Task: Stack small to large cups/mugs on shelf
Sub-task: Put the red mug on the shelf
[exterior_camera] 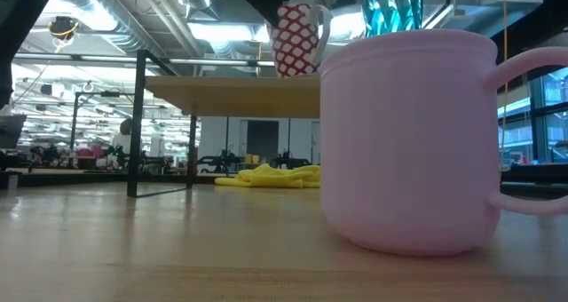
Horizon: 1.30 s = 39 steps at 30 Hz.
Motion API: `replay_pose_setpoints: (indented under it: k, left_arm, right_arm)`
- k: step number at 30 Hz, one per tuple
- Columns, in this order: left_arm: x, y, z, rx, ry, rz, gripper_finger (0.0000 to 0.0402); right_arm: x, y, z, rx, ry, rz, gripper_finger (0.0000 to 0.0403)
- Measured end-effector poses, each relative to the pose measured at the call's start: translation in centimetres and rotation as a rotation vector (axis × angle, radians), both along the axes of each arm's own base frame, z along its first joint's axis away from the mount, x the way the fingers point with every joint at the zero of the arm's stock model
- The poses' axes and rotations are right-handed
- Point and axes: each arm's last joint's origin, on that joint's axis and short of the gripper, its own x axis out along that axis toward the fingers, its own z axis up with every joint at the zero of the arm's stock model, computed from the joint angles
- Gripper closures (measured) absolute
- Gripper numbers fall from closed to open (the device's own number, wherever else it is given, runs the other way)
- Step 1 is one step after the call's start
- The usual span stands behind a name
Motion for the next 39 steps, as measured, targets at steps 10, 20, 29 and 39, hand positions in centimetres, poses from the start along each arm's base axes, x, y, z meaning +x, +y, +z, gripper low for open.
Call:
replay_pose_setpoints:
  k: [10,20,29,39]
  left_arm:
    - [0.0,0.0,0.0,-0.004,0.0,0.01,0.0391]
    - [0.0,0.0,0.0,-0.011,-0.001,0.033,0.0391]
    - [0.0,0.1,0.0,0.003,0.002,0.046,0.0391]
    - [-0.1,0.0,0.0,-0.031,0.007,0.049,0.0391]
  right_arm:
    - [-0.1,-9.3,1.1,0.013,-0.114,-0.072,0.0387]
    - [0.6,-19.1,-1.7,0.356,-0.144,0.322,0.0386]
    - [-0.6,-25.0,-2.6,0.28,-0.196,0.127,0.0386]
    - [0.3,-31.6,-9.4,0.619,-0.114,0.191,0.0399]
